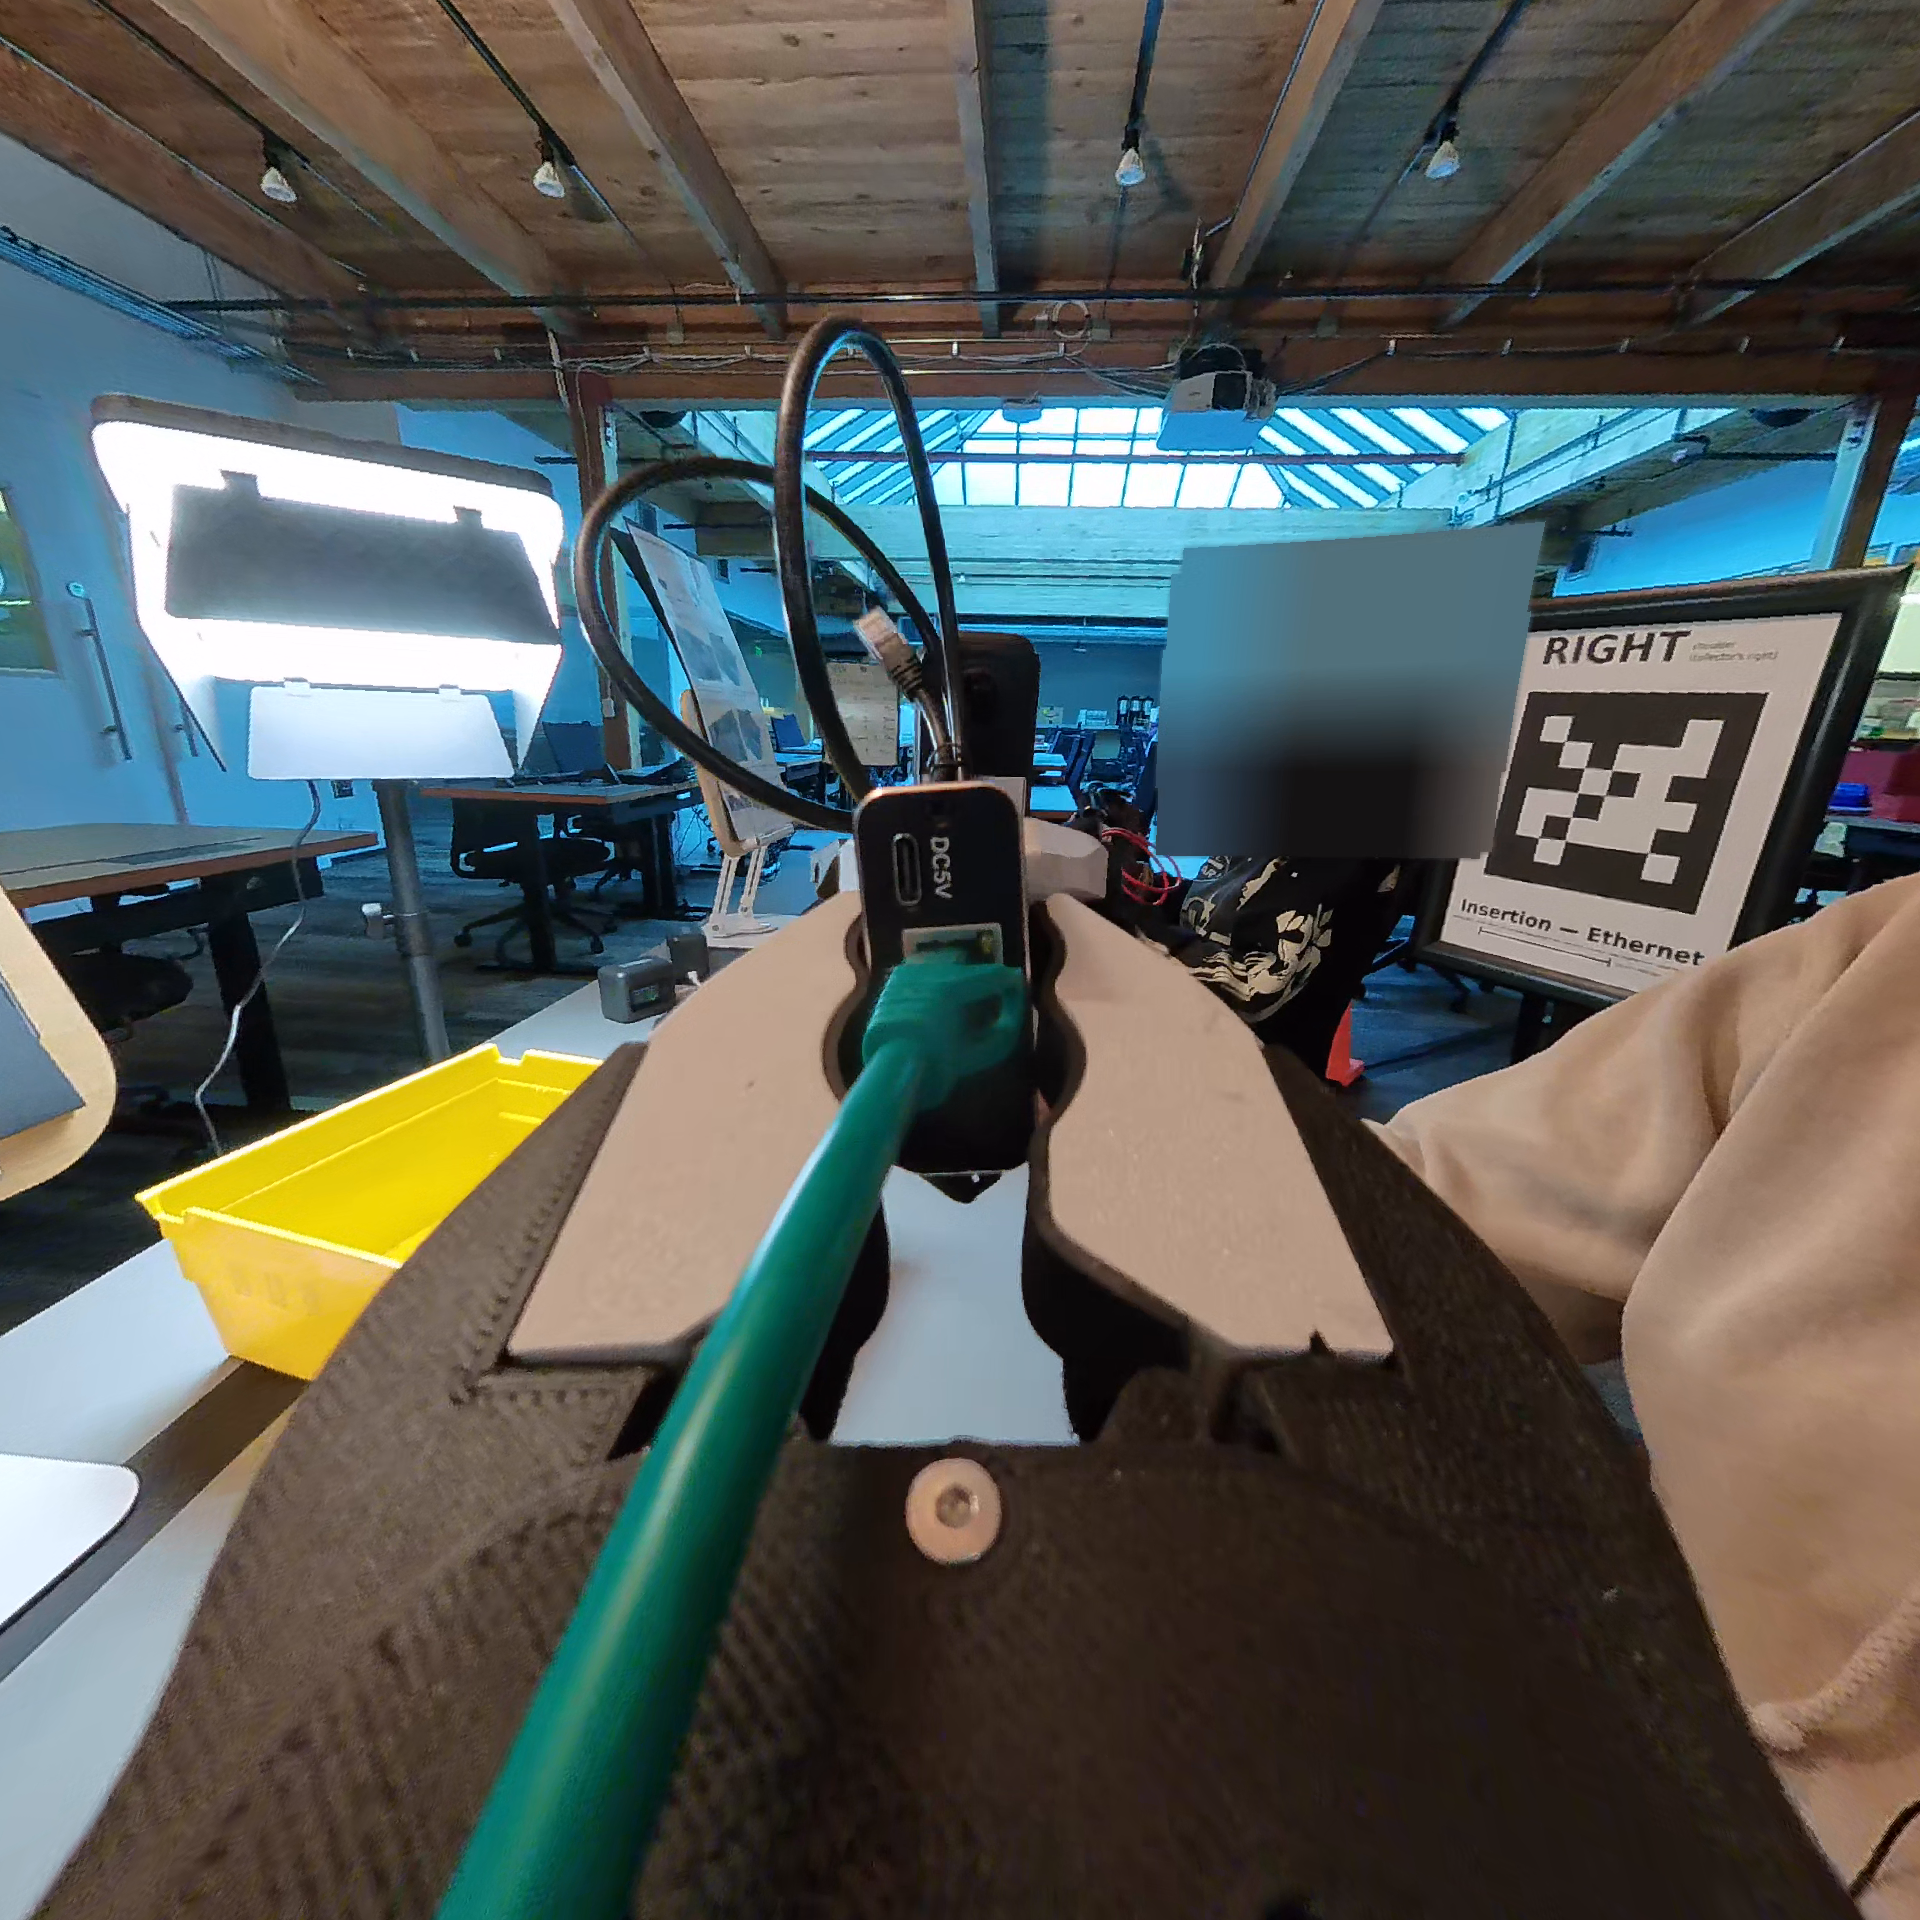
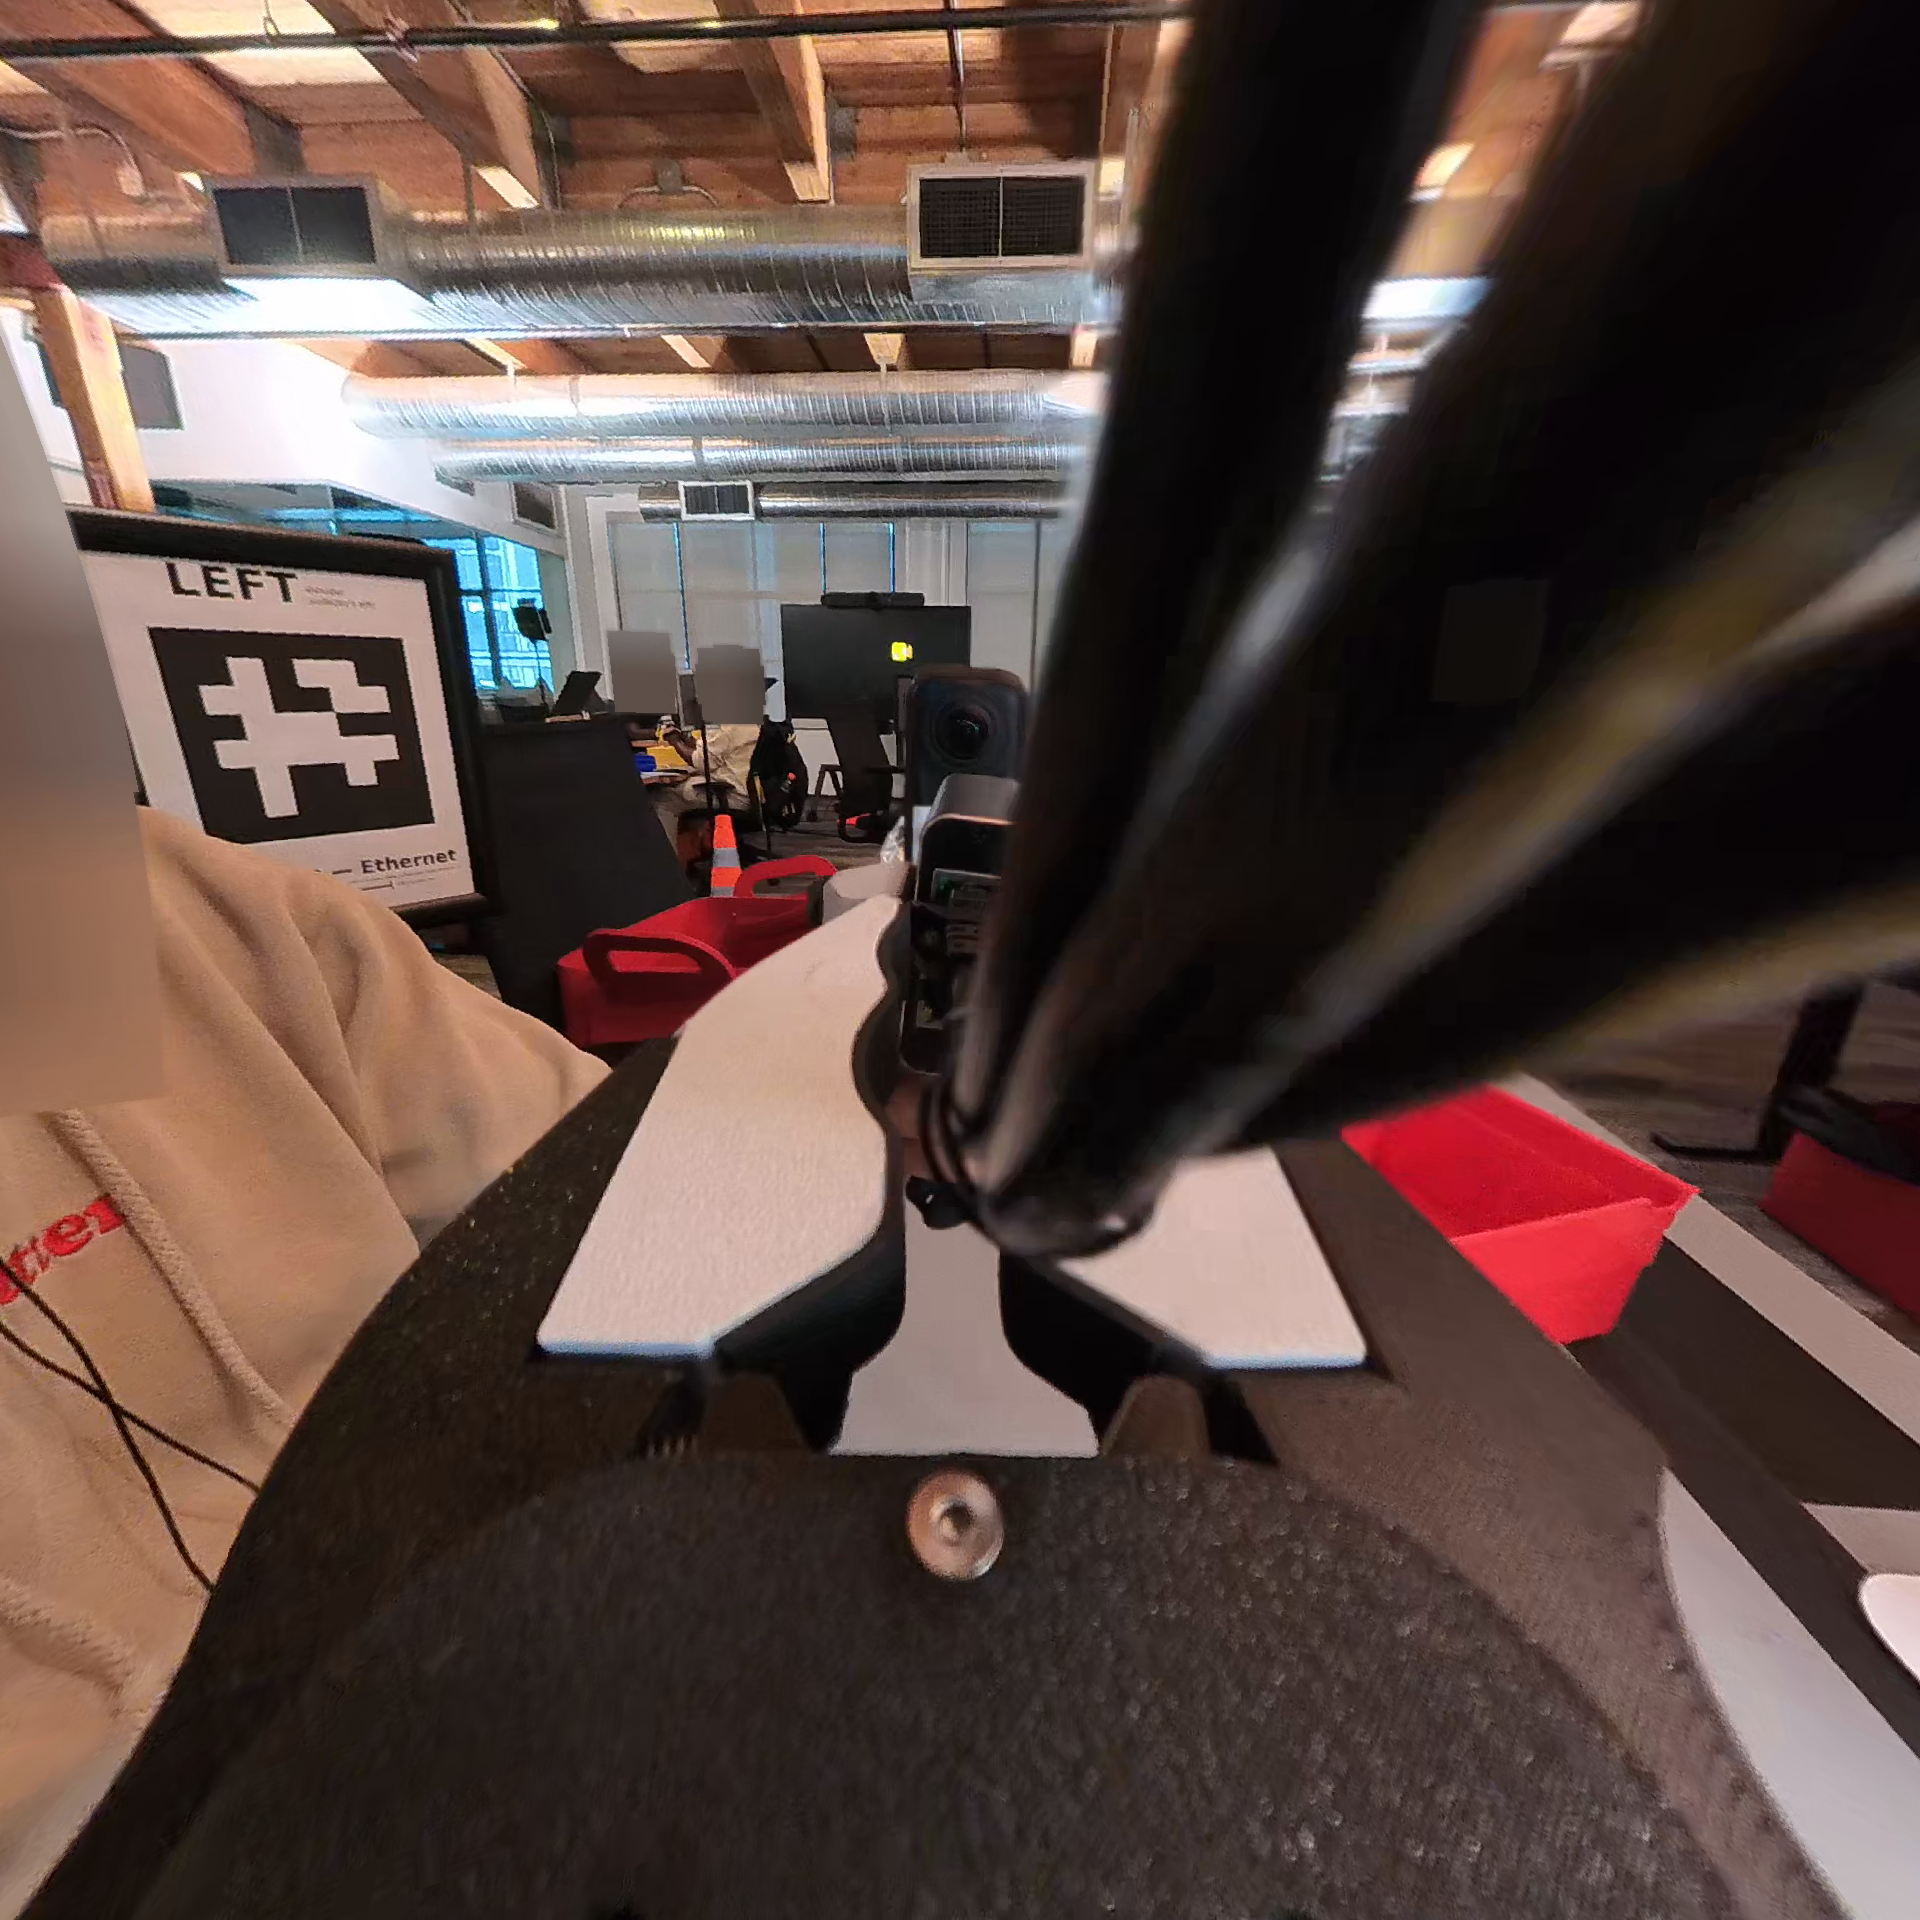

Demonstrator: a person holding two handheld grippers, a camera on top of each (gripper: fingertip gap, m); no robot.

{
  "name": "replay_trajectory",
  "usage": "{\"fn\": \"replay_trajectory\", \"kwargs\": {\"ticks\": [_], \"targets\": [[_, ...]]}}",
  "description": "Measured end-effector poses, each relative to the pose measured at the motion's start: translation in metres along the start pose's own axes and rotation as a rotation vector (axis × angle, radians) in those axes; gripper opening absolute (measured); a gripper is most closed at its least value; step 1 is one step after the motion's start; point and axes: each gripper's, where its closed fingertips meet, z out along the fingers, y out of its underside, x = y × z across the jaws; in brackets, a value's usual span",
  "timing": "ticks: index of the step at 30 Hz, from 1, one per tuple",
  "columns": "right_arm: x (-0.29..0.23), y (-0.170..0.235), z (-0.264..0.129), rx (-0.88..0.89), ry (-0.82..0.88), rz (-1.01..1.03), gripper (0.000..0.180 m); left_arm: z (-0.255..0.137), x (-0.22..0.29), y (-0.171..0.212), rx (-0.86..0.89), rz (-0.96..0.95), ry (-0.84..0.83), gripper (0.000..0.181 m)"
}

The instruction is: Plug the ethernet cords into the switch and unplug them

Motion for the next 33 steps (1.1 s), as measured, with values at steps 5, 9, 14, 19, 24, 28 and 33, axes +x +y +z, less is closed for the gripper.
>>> {"fn": "replay_trajectory", "kwargs": {"ticks": [5, 9, 14, 19, 24, 28, 33], "targets": [[0.0003, -0.0005, -0.0010, -0.024, 0.026, -0.032, 0.013, -0.0007, -0.0005, -0.0003, -0.002, 0.003, -0.002, 0.026], [0.0000, 0.0003, -0.0007, -0.026, 0.025, -0.030, 0.014, -0.0002, 0.0001, -0.0003, -0.002, 0.007, -0.006, 0.026], [-0.0008, 0.0027, 0.0007, -0.031, 0.013, -0.022, 0.015, 0.0014, 0.0007, 0.0009, -0.005, 0.014, -0.009, 0.026], [-0.0003, 0.0028, 0.0007, -0.027, 0.007, -0.008, 0.014, 0.0009, 0.0000, 0.0011, -0.006, 0.011, -0.008, 0.026], [-0.0010, 0.0020, -0.0006, -0.012, -0.017, 0.028, 0.015, 0.0013, 0.0004, 0.0014, -0.002, -0.005, -0.001, 0.026], [-0.0002, 0.0024, -0.0001, -0.026, -0.007, 0.021, 0.014, 0.0010, 0.0003, 0.0014, -0.005, -0.003, -0.007, 0.026], [0.0039, 0.0008, 0.0011, -0.059, 0.073, -0.050, 0.013, 0.0011, -0.0005, 0.0012, -0.027, 0.108, -0.081, 0.026]]}}
